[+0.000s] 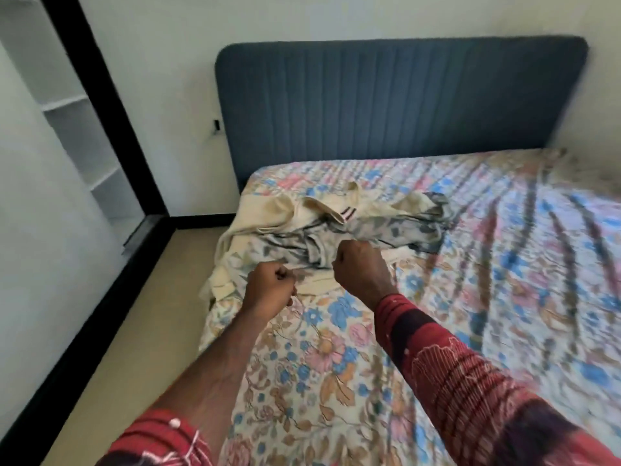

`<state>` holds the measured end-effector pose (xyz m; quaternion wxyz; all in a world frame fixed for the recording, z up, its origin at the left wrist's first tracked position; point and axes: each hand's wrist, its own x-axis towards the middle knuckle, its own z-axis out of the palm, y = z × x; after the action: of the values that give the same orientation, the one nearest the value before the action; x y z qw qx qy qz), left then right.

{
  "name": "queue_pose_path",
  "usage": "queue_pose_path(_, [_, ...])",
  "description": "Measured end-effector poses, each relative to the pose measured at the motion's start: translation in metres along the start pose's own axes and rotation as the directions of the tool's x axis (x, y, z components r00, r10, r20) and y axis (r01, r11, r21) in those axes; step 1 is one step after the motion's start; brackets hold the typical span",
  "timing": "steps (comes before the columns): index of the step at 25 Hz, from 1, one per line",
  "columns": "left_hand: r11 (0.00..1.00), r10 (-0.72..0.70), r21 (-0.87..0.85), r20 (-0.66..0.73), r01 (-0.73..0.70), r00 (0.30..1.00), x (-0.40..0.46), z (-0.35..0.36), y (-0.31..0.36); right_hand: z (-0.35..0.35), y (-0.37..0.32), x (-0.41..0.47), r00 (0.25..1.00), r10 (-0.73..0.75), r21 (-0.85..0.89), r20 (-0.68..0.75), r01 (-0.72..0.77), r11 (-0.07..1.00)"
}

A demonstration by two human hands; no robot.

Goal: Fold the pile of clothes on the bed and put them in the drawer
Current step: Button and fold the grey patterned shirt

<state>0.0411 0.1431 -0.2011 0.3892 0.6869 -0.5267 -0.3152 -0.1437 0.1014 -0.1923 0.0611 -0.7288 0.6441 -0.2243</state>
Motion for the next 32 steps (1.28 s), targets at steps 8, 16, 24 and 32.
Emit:
queue_pose_path(8, [0.998,-0.052,-0.032,-0.057,0.050,0.997,0.116,-0.016,-0.017,0.059,-0.025,0.159,0.999,0.032,-0.048,0.015,-0.031,0.998])
queue_pose_path(16, [0.997,-0.066,-0.038,0.014,0.067,0.998,0.161,0.013,-0.036,0.097,0.020,0.220,0.994,0.083,0.011,-0.074,-0.083,0.997])
queue_pose_path(24, [0.998,-0.054,0.037,0.096,0.050,0.994,0.147,0.038,-0.029,0.110,0.029,0.157,0.979,-0.015,0.067,0.202,0.002,0.998])
queue_pose_path(32, [0.957,0.275,-0.030,0.403,-0.287,0.873,0.047,0.060,-0.024,0.044,0.041,-0.026,0.966,-0.203,0.681,0.159,0.042,0.731])
